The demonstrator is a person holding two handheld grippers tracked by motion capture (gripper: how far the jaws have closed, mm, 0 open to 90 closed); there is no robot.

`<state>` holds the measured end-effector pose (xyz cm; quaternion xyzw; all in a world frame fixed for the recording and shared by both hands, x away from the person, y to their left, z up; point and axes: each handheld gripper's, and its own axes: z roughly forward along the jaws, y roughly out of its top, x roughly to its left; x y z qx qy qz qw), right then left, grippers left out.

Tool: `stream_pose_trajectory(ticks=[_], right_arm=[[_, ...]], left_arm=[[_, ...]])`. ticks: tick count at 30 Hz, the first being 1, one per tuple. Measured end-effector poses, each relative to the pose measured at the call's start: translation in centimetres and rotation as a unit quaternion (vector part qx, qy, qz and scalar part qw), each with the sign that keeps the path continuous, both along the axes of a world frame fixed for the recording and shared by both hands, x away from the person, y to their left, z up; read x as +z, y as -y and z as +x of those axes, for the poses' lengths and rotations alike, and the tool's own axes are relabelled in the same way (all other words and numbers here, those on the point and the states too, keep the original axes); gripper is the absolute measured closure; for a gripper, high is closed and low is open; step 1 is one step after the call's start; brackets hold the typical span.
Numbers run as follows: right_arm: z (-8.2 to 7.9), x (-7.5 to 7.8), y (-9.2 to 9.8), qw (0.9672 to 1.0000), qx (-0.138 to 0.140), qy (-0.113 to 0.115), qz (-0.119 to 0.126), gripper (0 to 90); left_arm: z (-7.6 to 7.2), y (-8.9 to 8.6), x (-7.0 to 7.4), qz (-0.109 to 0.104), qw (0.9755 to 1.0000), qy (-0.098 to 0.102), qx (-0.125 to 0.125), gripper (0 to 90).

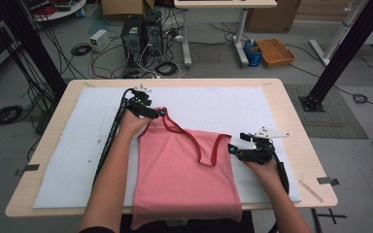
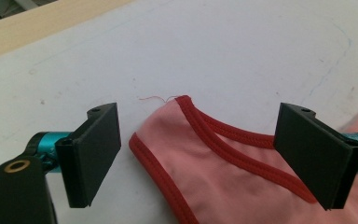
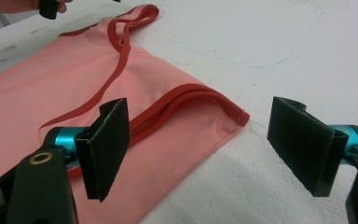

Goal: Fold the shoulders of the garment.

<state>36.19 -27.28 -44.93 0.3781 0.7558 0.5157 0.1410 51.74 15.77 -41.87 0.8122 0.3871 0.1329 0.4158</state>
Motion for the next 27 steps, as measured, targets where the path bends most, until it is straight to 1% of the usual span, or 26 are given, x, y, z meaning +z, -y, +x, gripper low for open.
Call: stream_pose_trajectory(ticks=[3,4,6,7,10,13,14,16,18,19,20,24,26,27], right_arm=[[0.0,0.0,0.0,1.0000,0.001,0.001,0.000,21.0],[0.0,0.0,0.0,1.0000,0.001,-0.001,0.000,21.1],[0.0,0.0,0.0,1.0000,0.002,-0.002,0.002,21.0],[0.0,0.0,0.0,1.0000,0.002,-0.001,0.001,21.1],[0.0,0.0,-0.1,1.0000,0.003,0.003,-0.002,21.1],[0.0,0.0,-0.1,1.0000,0.002,0.003,-0.004,21.1],[0.0,0.0,-0.1,1.0000,0.002,0.003,-0.005,21.1],[0.0,0.0,-0.1,1.0000,0.002,0.004,-0.004,21.1],[0.0,0.0,-0.1,1.0000,0.002,0.003,-0.006,21.1],[0.0,0.0,-0.1,1.0000,0.002,0.003,-0.006,21.1],[0.0,0.0,-0.1,1.0000,0.003,0.004,-0.008,21.1],[0.0,0.0,-0.2,0.9999,0.003,0.004,-0.009,21.1],[-0.1,0.0,-0.2,0.9999,0.004,0.004,-0.009,21.1],[0.0,0.0,-0.2,0.9999,0.005,0.005,-0.009,21.1]], left_arm=[[0.4,0.2,-0.5,-0.001,1.0000,-0.007,0.005,15.0],[0.6,0.2,-0.7,-0.001,0.9999,-0.013,0.009,15.0],[0.8,0.2,-1.4,-0.019,0.9991,-0.034,0.014,14.9],[0.9,0.3,-1.6,-0.020,0.9990,-0.037,0.015,14.9],[1.0,0.7,-2.2,-0.009,0.9991,-0.038,0.015,15.0],[1.3,0.7,-2.8,-0.001,0.9988,-0.044,0.019,15.1],[1.4,0.7,-2.9,0.001,0.9990,-0.043,0.016,15.2],[1.5,0.7,-2.9,0.002,0.9990,-0.041,0.015,16.1],[1.5,0.8,-2.7,0.013,0.9990,-0.040,0.012,16.9],[1.5,0.9,-2.7,0.023,0.9990,-0.036,0.012,19.4],[1.4,0.9,-2.6,0.032,0.9988,-0.032,0.014,24.0],[1.2,1.0,-2.5,0.050,0.9981,-0.020,0.029,41.5],[1.1,1.1,-2.4,0.062,0.9976,-0.013,0.029,48.9],[1.0,1.2,-2.3,0.060,0.9977,-0.012,0.028,54.1]])
